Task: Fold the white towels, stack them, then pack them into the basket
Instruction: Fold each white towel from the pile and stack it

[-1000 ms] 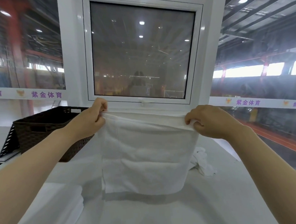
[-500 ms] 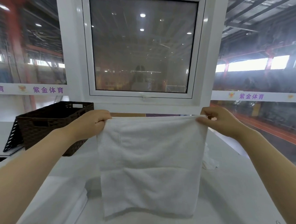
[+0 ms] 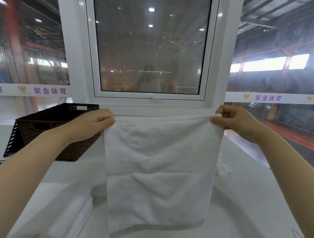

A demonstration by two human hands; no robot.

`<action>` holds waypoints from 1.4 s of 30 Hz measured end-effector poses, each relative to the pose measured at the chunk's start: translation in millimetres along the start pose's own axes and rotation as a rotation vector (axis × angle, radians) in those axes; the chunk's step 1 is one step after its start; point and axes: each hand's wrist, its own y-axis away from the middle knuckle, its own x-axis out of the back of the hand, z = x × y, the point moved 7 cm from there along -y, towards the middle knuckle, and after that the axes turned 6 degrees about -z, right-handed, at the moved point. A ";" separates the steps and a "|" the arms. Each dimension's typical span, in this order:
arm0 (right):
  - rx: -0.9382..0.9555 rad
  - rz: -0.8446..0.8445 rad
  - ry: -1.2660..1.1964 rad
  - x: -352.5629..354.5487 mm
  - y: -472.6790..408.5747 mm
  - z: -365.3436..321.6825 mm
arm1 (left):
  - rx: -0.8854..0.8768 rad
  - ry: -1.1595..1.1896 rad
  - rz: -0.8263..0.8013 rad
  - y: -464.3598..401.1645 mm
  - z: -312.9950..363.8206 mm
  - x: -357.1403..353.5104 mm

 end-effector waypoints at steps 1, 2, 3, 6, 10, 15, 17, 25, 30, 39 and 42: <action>-0.011 0.016 0.078 1.8 -0.7 1.1 | 0.004 -0.104 -0.009 -0.9 0.4 1.7; -0.021 0.027 0.146 3.0 -1.2 1.9 | 0.007 -0.162 0.001 -1.8 0.0 3.8; -0.027 0.036 0.180 3.5 -1.5 2.8 | 0.013 -0.180 0.021 -2.6 1.4 5.3; -0.021 0.059 0.139 4.6 -2.6 4.1 | 0.050 -0.162 0.112 -3.5 -0.9 10.6; 0.004 0.078 0.010 5.0 -0.3 2.9 | 0.036 0.021 0.222 1.0 -0.6 15.6; 0.037 0.027 -0.158 13.1 0.2 2.4 | -0.028 0.279 0.174 1.8 4.0 18.0; 0.006 0.005 -0.231 16.7 -0.5 4.9 | -0.018 0.426 0.091 1.7 0.7 15.1; -0.194 -0.056 0.012 2.8 3.4 34.4 | 0.226 0.347 -0.120 -4.9 -31.3 -28.1; -0.374 -0.102 0.296 -35.6 -3.9 99.5 | 0.359 0.051 -0.124 -30.3 -78.0 -87.3; -0.482 0.114 0.022 -60.1 -3.2 164.9 | 0.424 0.201 0.129 -48.3 -121.0 -142.3; -0.446 0.137 -0.018 -63.0 4.0 165.4 | 0.415 0.203 0.147 -40.5 -120.7 -148.4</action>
